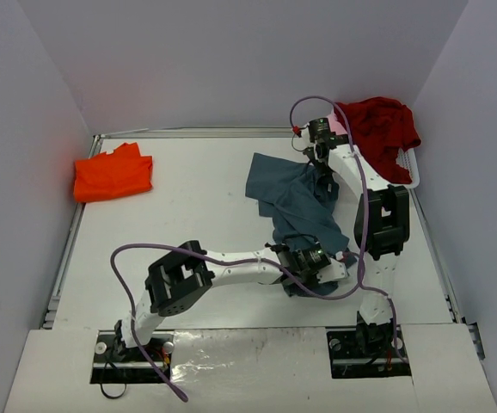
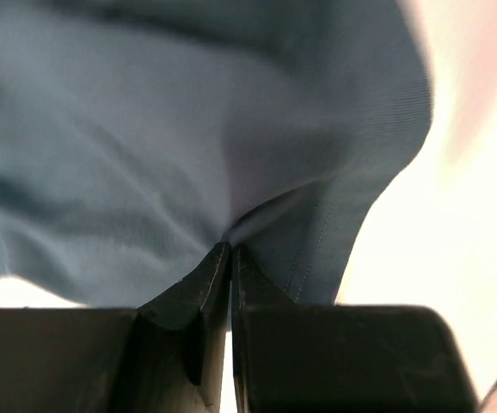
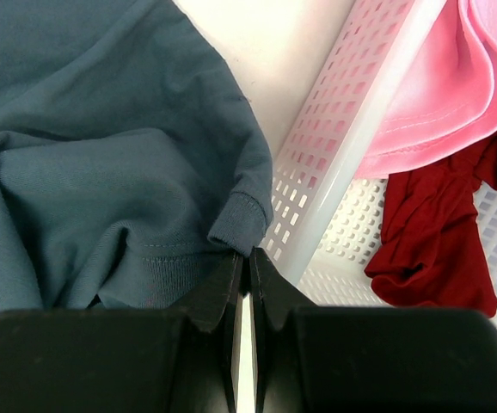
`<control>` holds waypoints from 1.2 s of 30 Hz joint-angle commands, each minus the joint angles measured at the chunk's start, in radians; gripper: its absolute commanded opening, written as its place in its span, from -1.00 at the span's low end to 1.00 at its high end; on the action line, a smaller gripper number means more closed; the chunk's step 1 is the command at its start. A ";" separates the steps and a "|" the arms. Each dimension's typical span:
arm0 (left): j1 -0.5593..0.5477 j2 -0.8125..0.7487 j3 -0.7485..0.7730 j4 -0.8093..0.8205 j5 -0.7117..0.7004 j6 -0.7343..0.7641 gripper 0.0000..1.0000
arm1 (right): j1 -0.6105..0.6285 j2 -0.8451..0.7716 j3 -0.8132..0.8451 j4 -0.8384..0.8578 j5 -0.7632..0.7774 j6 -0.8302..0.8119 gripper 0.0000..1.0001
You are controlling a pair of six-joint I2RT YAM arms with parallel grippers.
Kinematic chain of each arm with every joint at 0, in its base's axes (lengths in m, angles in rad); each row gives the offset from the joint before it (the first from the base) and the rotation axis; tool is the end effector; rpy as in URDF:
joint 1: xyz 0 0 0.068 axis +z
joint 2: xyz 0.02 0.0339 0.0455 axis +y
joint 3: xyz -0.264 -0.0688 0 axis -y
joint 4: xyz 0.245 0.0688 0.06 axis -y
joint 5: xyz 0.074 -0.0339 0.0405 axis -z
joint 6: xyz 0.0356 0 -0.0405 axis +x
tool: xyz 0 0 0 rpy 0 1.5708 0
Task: Fold and stack the t-shirts
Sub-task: Flatten out the tshirt
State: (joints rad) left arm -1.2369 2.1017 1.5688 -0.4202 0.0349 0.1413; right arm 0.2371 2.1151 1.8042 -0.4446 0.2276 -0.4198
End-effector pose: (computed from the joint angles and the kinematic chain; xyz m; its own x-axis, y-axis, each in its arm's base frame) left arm 0.1491 -0.4337 0.1790 -0.1306 0.8060 -0.5774 0.9790 0.1969 0.0534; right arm 0.4757 0.1067 0.2470 -0.5804 -0.5487 -0.6017 -0.3348 0.8343 -0.4380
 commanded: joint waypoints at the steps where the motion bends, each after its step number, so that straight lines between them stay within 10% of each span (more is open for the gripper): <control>1: 0.057 -0.122 -0.056 -0.063 -0.036 0.058 -0.95 | 0.010 -0.023 -0.006 -0.014 0.013 -0.005 -1.00; 19: 0.442 -0.425 -0.380 -0.063 -0.059 0.133 -0.95 | 0.024 -0.110 -0.086 -0.025 -0.045 -0.004 -1.00; 36: 0.813 -0.427 -0.374 -0.097 -0.153 0.064 -0.95 | 0.024 -0.280 -0.299 -0.025 -0.056 -0.025 -1.00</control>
State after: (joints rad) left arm -0.4397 1.6756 1.1446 -0.4740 -0.0803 0.2268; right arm 0.2569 1.9057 1.5249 -0.4458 0.1699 -0.4267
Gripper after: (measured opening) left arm 0.031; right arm 0.010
